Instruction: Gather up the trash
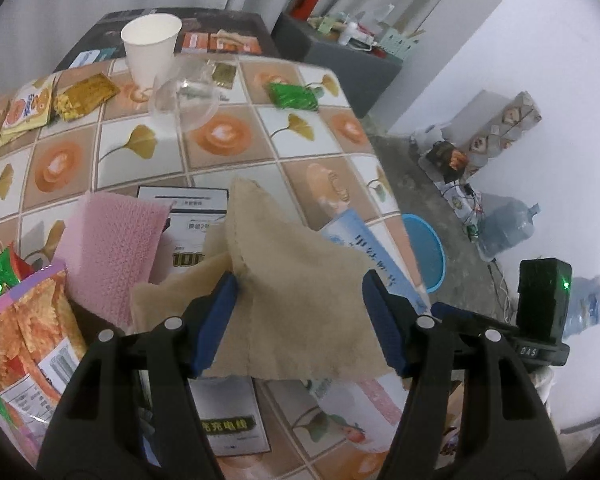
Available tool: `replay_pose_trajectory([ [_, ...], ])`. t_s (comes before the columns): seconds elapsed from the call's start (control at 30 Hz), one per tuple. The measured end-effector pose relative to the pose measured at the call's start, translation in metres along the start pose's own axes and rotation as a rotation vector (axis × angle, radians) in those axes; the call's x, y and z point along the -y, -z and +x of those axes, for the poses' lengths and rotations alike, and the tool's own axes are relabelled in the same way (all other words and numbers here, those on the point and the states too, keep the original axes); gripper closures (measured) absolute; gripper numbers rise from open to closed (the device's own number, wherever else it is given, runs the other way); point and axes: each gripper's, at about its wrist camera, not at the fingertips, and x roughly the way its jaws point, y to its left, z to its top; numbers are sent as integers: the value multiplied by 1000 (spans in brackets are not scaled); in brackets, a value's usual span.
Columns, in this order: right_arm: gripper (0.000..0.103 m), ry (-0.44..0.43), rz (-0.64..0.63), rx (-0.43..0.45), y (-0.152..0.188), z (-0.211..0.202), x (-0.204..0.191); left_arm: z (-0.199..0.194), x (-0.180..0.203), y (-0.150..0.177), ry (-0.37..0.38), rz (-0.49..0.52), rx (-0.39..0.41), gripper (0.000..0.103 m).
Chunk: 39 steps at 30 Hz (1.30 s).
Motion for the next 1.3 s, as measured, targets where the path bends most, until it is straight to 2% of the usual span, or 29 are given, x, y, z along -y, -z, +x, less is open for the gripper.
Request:
replay_pose_trajectory([
  [0.07,44,6,2,-3,-2,2,1,6,-3,2,-14,-6,-16,53],
  [0.13,44,12,5,-6,-5,5,2,10,-8,3,-14,-25,-32,69],
  [0.23,44,19,-2,-7,-8,7,0,12,-17,7,-3,-63,-41,86],
  [0.33,44,29,-32,4,-15,2,-8,9,-23,9,-2,-75,-24,97],
  [0.4,44,33,-56,16,-23,0,-17,5,-24,9,-1,-72,-7,101],
  [0.57,44,46,-178,60,-55,-4,-60,-18,-24,9,12,-58,77,102],
  [0.67,44,58,-331,82,-84,7,-107,-36,-25,8,23,-52,133,103],
  [0.7,42,60,-386,85,-95,15,-125,-39,-26,8,26,-52,143,103],
  [0.77,34,48,-458,75,-115,33,-151,-49,-30,9,38,-61,167,102],
  [0.9,27,68,-612,18,-147,87,-199,-57,-40,10,50,-73,178,102],
  [1.0,27,123,-679,-29,-162,136,-222,-57,-49,11,64,-93,175,102],
  [1.13,27,243,-718,-89,-178,202,-233,-53,-63,11,90,-122,167,102],
  [1.3,27,346,-730,-134,-191,253,-232,-48,-71,12,120,-117,162,103],
])
